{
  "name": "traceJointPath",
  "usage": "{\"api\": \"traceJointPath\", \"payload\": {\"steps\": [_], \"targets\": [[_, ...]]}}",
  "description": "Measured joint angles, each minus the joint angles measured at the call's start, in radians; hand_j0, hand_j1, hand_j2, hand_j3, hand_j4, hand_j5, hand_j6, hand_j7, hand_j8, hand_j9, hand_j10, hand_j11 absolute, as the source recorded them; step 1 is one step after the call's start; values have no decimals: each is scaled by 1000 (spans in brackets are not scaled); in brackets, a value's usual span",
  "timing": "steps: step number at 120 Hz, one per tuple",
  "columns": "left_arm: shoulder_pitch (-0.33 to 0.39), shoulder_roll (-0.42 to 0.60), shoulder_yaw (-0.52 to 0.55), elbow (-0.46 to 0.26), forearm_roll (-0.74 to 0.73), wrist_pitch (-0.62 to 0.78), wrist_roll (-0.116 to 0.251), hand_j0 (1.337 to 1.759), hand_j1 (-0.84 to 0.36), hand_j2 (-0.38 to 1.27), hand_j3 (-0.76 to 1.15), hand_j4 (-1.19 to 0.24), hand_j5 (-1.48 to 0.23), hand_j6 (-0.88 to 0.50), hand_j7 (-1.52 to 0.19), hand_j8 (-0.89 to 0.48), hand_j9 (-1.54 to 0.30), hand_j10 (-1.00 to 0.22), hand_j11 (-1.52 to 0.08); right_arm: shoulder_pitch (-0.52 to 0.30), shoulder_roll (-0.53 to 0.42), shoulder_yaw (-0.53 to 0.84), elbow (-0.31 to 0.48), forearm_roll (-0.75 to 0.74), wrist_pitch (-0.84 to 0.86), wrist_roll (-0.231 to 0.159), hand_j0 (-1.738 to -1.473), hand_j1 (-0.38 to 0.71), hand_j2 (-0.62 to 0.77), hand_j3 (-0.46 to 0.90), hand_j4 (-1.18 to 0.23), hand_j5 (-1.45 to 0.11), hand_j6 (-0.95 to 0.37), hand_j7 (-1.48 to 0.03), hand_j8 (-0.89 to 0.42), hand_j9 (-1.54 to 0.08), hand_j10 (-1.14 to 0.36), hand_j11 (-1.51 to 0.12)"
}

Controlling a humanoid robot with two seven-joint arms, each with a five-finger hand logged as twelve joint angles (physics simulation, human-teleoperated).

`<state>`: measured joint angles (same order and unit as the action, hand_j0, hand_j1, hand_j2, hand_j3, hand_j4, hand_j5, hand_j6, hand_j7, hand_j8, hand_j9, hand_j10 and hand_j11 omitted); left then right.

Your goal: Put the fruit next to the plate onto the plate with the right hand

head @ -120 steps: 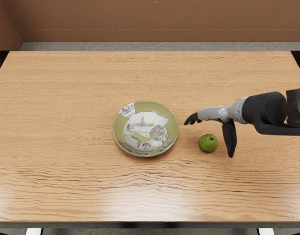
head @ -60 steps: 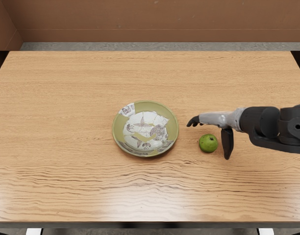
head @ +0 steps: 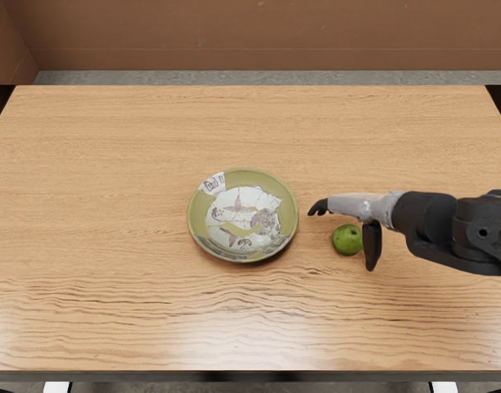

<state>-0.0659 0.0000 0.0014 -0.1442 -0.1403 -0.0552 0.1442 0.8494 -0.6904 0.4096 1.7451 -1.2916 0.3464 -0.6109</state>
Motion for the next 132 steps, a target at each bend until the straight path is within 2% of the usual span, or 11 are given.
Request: {"api": "traceJointPath", "payload": {"steps": [33, 91, 132], "targets": [[0, 0, 0, 0, 0, 0, 0, 1658, 325, 4, 0, -20, -26, -20, -26, -20, -26, -20, -26, -13, -2, 1, 0, -11, -9, 0, -1658, -75, -44, 0, -233, -299, -235, -299, -234, -299, -232, -299], [0, 0, 0, 0, 0, 0, 0, 1658, 326, 4, 0, -20, -26, -20, -26, -20, -25, -20, -25, -66, 11, 1, 0, -80, -73, 0, -1658, -53, -47, 0, -252, -323, -253, -323, -252, -323, -251, -323], [0, 0, 0, 0, 0, 0, 0, 1658, 325, 4, 0, -20, -26, -20, -26, -20, -26, -20, -26, -81, 8, 6, 0, -97, -87, 0, -1658, 52, -65, 0, -339, -437, -340, -436, -339, -437, -338, -437]]}}
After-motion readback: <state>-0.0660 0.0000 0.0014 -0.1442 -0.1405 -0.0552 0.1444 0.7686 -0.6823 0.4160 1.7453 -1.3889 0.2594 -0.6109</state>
